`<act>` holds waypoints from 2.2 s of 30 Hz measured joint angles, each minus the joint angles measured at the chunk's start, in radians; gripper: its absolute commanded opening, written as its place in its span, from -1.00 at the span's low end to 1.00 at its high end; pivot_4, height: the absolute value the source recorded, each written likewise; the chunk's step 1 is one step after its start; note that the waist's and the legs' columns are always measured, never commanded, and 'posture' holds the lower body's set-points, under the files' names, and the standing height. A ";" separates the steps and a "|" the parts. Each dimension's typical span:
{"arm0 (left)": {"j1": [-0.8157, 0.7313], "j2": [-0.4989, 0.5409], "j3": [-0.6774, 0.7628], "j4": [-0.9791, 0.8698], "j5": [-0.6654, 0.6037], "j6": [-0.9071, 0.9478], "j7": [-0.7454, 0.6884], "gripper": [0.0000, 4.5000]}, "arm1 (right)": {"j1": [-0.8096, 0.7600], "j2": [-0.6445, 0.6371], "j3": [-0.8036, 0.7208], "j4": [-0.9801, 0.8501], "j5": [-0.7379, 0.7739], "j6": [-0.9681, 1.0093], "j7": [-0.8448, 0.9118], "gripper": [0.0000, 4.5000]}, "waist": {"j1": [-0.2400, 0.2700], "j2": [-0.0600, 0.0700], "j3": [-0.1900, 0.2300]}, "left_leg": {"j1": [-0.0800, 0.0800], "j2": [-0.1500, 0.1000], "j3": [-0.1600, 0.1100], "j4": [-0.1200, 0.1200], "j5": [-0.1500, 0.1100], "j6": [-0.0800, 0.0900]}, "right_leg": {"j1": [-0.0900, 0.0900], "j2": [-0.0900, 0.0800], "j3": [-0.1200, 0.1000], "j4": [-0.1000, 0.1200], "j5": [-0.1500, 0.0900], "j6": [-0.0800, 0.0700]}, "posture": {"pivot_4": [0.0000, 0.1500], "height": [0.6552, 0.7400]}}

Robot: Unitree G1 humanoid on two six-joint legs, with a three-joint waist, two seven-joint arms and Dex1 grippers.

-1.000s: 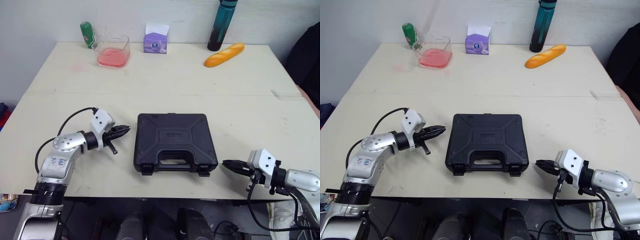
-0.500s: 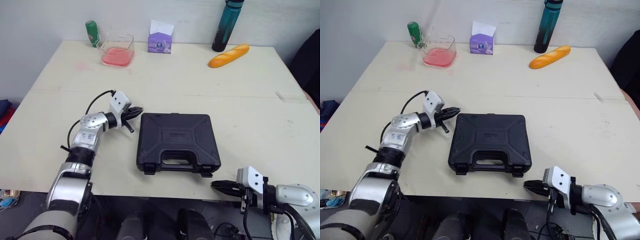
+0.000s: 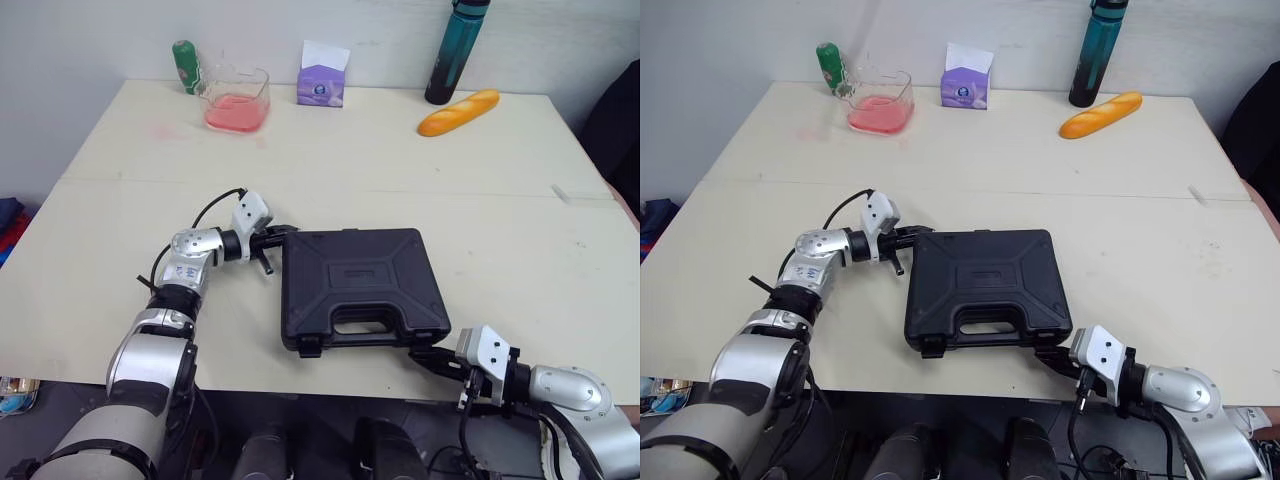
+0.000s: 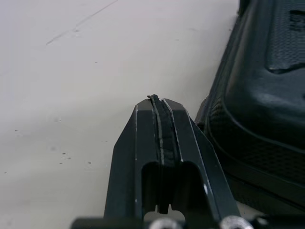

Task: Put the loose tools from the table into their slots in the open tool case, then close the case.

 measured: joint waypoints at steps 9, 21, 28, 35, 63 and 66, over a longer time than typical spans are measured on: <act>0.155 0.047 0.015 -0.206 -0.021 0.015 -0.062 -1.00 | -0.022 -0.001 -0.001 0.034 -0.031 -0.033 -0.016 -1.00 | -0.004 -0.002 -0.001 | 0.001 0.000 0.000 0.001 0.000 0.000 | 0.001 0.000 0.000 0.000 0.000 0.000 | 1.00 1.00; 0.442 0.081 -0.001 -0.662 -0.047 0.174 -0.069 -1.00 | -0.143 0.003 -0.014 0.151 -0.118 -0.058 -0.127 -1.00 | -0.002 -0.002 -0.001 | 0.001 0.000 -0.002 0.003 -0.001 0.001 | 0.003 -0.003 0.000 0.001 0.000 0.000 | 1.00 1.00; 0.562 0.109 0.010 -0.847 -0.072 0.264 -0.030 -1.00 | -0.187 0.024 -0.009 0.190 -0.130 -0.056 -0.156 -1.00 | -0.005 -0.002 -0.001 | 0.001 0.001 -0.002 0.003 -0.001 0.001 | 0.003 -0.003 0.000 0.001 0.000 0.000 | 1.00 1.00; 0.628 0.180 0.039 -1.025 -0.135 0.398 -0.004 -1.00 | -0.176 0.039 -0.016 0.179 -0.122 -0.035 -0.172 -1.00 | -0.011 -0.002 -0.001 | 0.001 0.001 -0.004 0.001 -0.001 0.000 | 0.003 -0.005 -0.001 0.000 0.000 0.000 | 1.00 1.00; -0.068 -0.276 -0.355 -0.615 -0.061 0.574 0.125 -1.00 | 0.007 0.157 -0.243 0.077 0.068 0.082 -0.268 -1.00 | 0.003 0.000 -0.001 | 0.000 0.001 -0.003 -0.001 0.000 0.000 | 0.003 0.003 0.002 -0.008 0.001 0.001 | 1.00 1.00; -0.088 -0.314 -0.351 -0.532 -0.033 0.517 0.133 -1.00 | 0.001 0.160 -0.231 0.076 0.055 0.082 -0.282 -1.00 | 0.003 0.000 -0.001 | 0.000 0.001 -0.003 -0.001 -0.001 0.000 | 0.003 0.003 0.002 -0.010 0.001 0.001 | 1.00 1.00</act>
